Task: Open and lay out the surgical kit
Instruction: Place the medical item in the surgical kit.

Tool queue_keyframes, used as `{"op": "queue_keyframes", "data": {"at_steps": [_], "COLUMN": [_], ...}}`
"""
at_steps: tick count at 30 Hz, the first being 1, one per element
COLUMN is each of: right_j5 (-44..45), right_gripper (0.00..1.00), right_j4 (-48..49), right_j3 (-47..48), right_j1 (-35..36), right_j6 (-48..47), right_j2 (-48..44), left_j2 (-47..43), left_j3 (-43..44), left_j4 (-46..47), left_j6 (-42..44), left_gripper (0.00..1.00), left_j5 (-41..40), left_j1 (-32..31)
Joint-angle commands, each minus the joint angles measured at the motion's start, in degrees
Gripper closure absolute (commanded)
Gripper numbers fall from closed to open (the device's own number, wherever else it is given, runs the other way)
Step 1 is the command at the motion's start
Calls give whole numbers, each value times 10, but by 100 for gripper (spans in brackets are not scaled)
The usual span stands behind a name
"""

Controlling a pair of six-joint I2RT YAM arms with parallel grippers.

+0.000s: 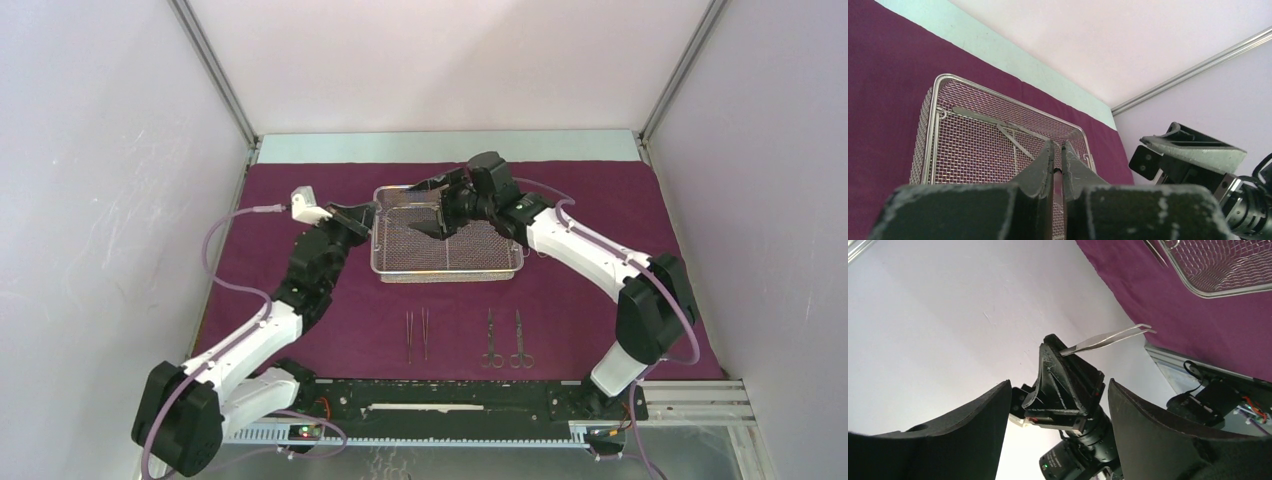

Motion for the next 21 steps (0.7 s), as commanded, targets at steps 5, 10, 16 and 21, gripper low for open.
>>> {"op": "queue_keyframes", "data": {"at_steps": [5, 10, 16, 21], "right_j5": [-16, -12, -11, -9], "right_gripper": [21, 24, 26, 29], "right_j4": [9, 12, 20, 3], "right_j3": [37, 37, 61, 101], "right_j1": [-3, -1, -4, -4], "right_j6": [45, 62, 83, 86], "right_j2": [9, 18, 47, 73], "left_j2": [30, 44, 50, 49], "left_j3": [64, 72, 75, 71], "left_j4": [69, 82, 91, 96], "left_j6": [82, 94, 111, 122], "left_gripper": [100, 100, 100, 100], "left_j5": [-86, -91, -99, -118], "left_j1": [-31, -39, -54, -65]}}
